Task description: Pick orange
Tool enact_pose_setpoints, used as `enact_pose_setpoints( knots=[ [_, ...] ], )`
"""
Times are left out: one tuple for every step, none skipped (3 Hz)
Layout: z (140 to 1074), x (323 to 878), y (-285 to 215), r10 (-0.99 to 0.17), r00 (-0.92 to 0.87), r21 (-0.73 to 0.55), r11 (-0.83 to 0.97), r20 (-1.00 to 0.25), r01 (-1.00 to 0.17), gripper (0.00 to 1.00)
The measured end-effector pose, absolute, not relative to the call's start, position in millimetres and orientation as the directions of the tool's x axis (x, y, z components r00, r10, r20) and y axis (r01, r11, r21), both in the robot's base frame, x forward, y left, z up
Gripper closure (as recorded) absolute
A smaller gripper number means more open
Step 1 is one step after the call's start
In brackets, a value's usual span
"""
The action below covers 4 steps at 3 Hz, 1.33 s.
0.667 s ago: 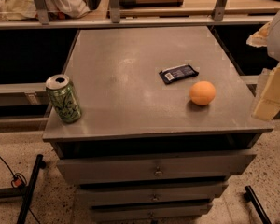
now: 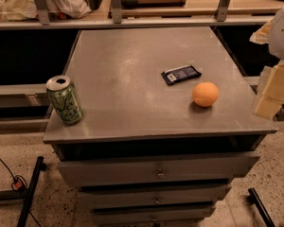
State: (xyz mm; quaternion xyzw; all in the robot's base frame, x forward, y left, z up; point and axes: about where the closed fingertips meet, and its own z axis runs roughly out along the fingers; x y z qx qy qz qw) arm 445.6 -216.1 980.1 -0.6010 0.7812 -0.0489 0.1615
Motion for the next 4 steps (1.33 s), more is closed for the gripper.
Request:
enact_pose_setpoints(
  knots=[
    [974, 462, -222, -0.939, -0.235, -0.267, 0.300, -0.250, -0.916, 0.00],
    [960, 485, -223, -0.904, -0.236, -0.233, 0.331, -0.358, -0.914, 0.00],
    [944, 505, -223, -0.853, -0.248, -0.191, 0.368, -0.460, -0.910, 0.00],
    [928, 520, -222, -0.808, -0.238, -0.165, 0.379, -0.539, -0.911, 0.00]
  ],
)
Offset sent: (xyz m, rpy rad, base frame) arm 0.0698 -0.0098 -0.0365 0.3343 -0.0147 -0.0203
